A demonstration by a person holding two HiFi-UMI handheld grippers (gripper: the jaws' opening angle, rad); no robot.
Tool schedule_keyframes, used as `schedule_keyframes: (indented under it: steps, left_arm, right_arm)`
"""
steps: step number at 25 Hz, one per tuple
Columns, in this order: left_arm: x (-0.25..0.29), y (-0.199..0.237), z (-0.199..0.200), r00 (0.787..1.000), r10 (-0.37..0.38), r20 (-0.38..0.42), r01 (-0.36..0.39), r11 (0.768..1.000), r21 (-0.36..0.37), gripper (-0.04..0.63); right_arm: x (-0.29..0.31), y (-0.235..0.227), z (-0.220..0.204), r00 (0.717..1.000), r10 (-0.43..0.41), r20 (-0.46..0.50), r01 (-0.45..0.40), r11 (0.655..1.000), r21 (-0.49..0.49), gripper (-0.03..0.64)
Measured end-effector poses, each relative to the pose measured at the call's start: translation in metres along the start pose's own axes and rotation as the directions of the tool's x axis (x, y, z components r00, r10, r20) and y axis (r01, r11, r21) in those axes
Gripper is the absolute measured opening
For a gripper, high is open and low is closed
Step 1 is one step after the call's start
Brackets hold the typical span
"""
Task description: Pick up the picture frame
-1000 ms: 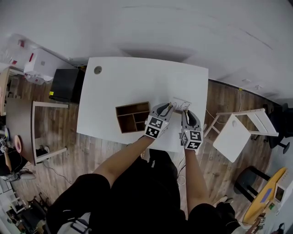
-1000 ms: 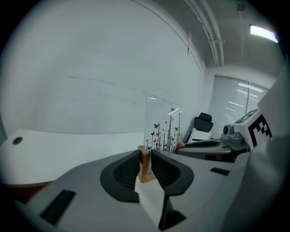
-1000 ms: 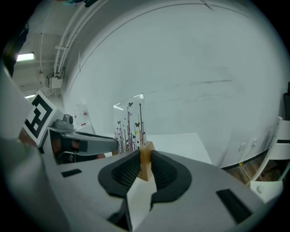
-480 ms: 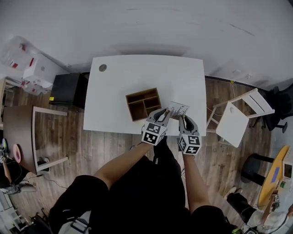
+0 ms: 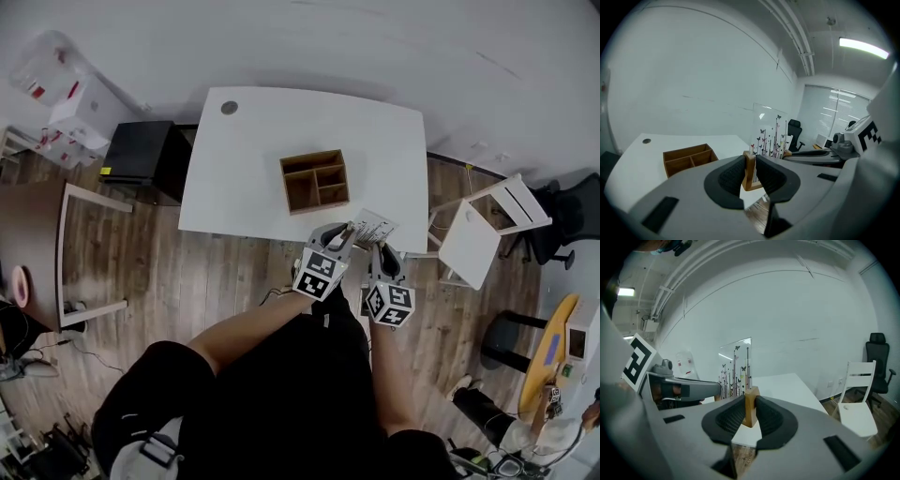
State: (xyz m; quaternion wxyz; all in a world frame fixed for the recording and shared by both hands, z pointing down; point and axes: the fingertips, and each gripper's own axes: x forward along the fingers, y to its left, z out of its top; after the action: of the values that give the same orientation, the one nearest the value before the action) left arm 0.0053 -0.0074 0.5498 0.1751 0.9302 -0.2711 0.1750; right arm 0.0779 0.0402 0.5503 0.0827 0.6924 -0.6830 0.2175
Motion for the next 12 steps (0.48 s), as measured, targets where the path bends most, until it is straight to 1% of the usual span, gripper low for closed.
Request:
schedule_keyframes:
  steps: [4, 8, 12]
  left_arm:
    - [-0.022, -0.011, -0.001, 0.998, -0.028, 0.053, 0.030, 0.999, -0.030, 0.077]
    - [-0.032, -0.027, -0.012, 0.997, -0.057, 0.047, 0.058, 0.998, -0.027, 0.074]
    - [-0.040, -0.050, -0.005, 0.995, -0.079, 0.056, 0.079, 0.997, 0.000, 0.072]
  right_arm:
    - [-0.023, 0.012, -0.005, 1.000, -0.013, 0.010, 0.013, 1.000, 0.001, 0.083]
    - [-0.044, 0.012, -0.016, 1.000, -0.023, -0.002, 0.023, 1.000, 0.005, 0.081]
    - [-0.066, 0.007, -0.013, 0.999, -0.038, 0.022, 0.038, 0.999, 0.021, 0.081]
